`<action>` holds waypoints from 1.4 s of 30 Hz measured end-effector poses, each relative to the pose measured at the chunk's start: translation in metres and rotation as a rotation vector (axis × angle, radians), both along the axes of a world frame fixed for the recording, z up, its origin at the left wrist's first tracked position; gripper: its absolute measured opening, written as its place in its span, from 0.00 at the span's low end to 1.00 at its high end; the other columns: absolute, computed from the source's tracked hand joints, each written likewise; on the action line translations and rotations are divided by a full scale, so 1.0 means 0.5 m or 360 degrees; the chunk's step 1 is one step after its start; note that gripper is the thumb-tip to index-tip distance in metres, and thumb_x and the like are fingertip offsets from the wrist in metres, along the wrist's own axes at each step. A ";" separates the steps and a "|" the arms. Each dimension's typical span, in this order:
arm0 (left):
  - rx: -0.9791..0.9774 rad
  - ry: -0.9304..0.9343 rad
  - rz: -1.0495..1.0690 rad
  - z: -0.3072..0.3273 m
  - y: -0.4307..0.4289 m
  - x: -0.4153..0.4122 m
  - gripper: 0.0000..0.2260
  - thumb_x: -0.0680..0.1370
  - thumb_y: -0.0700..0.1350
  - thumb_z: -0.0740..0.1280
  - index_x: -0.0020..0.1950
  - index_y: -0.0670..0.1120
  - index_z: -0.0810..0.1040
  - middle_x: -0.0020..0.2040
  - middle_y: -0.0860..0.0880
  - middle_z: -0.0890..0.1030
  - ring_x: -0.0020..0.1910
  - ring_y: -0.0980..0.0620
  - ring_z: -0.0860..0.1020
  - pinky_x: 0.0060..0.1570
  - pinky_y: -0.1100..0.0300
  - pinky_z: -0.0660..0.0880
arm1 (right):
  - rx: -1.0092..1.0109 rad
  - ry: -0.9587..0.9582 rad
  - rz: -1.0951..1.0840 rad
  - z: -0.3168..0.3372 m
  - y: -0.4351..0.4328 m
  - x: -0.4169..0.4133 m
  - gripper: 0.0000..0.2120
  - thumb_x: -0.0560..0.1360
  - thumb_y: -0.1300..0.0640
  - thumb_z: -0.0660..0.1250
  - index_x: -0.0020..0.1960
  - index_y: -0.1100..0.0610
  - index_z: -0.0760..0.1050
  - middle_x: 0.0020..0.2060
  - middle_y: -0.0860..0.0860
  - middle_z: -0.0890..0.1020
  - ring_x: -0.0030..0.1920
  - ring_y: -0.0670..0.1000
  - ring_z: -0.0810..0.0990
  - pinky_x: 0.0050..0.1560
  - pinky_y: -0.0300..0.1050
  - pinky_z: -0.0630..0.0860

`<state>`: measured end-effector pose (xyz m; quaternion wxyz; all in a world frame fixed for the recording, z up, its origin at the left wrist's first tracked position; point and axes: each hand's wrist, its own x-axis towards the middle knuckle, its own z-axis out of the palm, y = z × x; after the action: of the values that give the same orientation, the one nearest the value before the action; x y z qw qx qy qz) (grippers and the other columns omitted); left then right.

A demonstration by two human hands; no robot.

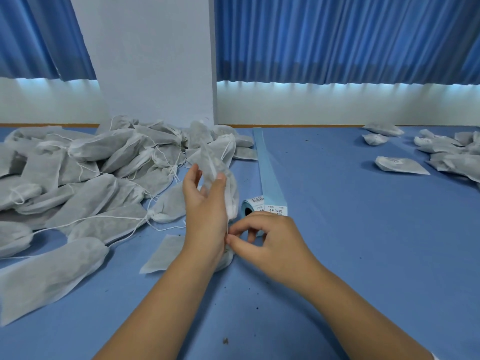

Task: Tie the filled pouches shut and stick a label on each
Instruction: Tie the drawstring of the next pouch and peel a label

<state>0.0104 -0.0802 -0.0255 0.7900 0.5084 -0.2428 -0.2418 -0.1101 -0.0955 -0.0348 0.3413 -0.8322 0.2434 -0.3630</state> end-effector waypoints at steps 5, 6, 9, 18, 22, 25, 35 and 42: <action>0.0110 -0.0261 0.0113 -0.013 0.001 -0.005 0.23 0.81 0.47 0.65 0.74 0.55 0.63 0.74 0.53 0.66 0.71 0.56 0.69 0.71 0.55 0.68 | 0.0410 -0.0126 0.0072 0.014 0.005 0.002 0.09 0.73 0.65 0.69 0.38 0.53 0.79 0.33 0.40 0.82 0.34 0.39 0.77 0.35 0.28 0.69; 0.0127 -0.0307 0.0161 -0.012 0.004 -0.004 0.23 0.81 0.46 0.65 0.75 0.54 0.63 0.75 0.52 0.65 0.72 0.55 0.68 0.71 0.55 0.67 | 0.0556 -0.0151 0.0069 0.018 0.001 0.001 0.10 0.74 0.65 0.67 0.38 0.54 0.77 0.35 0.42 0.83 0.36 0.39 0.78 0.33 0.29 0.70; 0.0154 -0.0341 0.0246 -0.009 0.009 0.007 0.23 0.82 0.45 0.64 0.75 0.53 0.63 0.74 0.54 0.62 0.72 0.57 0.67 0.70 0.59 0.67 | 0.1096 -0.0186 0.0119 0.038 -0.013 -0.011 0.08 0.77 0.63 0.60 0.40 0.56 0.72 0.36 0.51 0.85 0.36 0.46 0.81 0.26 0.36 0.68; 0.0470 -0.1360 -0.0069 0.001 0.030 0.019 0.09 0.83 0.44 0.63 0.59 0.49 0.81 0.67 0.55 0.76 0.72 0.59 0.66 0.78 0.49 0.44 | 0.0905 -0.0136 0.0030 0.051 -0.043 -0.038 0.07 0.78 0.56 0.67 0.41 0.51 0.78 0.25 0.46 0.73 0.24 0.43 0.65 0.25 0.33 0.62; 0.0412 -0.1410 -0.0616 0.009 0.044 0.002 0.19 0.83 0.51 0.59 0.46 0.41 0.83 0.46 0.43 0.84 0.49 0.54 0.80 0.77 0.58 0.46 | 0.0681 -0.0375 0.0044 0.051 -0.056 -0.047 0.05 0.78 0.61 0.67 0.44 0.55 0.79 0.24 0.47 0.74 0.24 0.43 0.70 0.27 0.29 0.67; 0.0325 -0.1355 -0.0679 0.010 0.047 -0.004 0.12 0.81 0.48 0.64 0.42 0.47 0.83 0.42 0.56 0.85 0.47 0.59 0.81 0.73 0.58 0.58 | 0.0195 -0.0290 -0.0168 0.041 -0.068 -0.051 0.06 0.76 0.60 0.70 0.44 0.50 0.81 0.28 0.46 0.78 0.31 0.55 0.74 0.33 0.35 0.70; 0.0007 -0.0620 -0.0766 0.028 0.049 0.013 0.08 0.75 0.44 0.68 0.47 0.53 0.87 0.50 0.51 0.86 0.53 0.55 0.83 0.52 0.69 0.75 | -0.0601 -0.0178 -0.0501 0.013 -0.070 -0.043 0.02 0.74 0.60 0.72 0.46 0.55 0.84 0.33 0.45 0.76 0.32 0.42 0.71 0.37 0.28 0.65; 0.0327 -0.1375 -0.0463 0.016 0.048 0.025 0.14 0.80 0.40 0.67 0.55 0.60 0.82 0.50 0.64 0.83 0.59 0.62 0.74 0.57 0.75 0.66 | -0.0872 0.0142 -0.0261 0.015 -0.051 -0.043 0.06 0.76 0.58 0.67 0.48 0.56 0.83 0.35 0.49 0.78 0.37 0.49 0.74 0.36 0.46 0.74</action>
<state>0.0230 -0.0564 -0.0174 0.5201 0.5988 -0.5931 -0.1389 -0.1318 -0.1211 -0.0275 0.0622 -0.8860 0.2175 -0.4048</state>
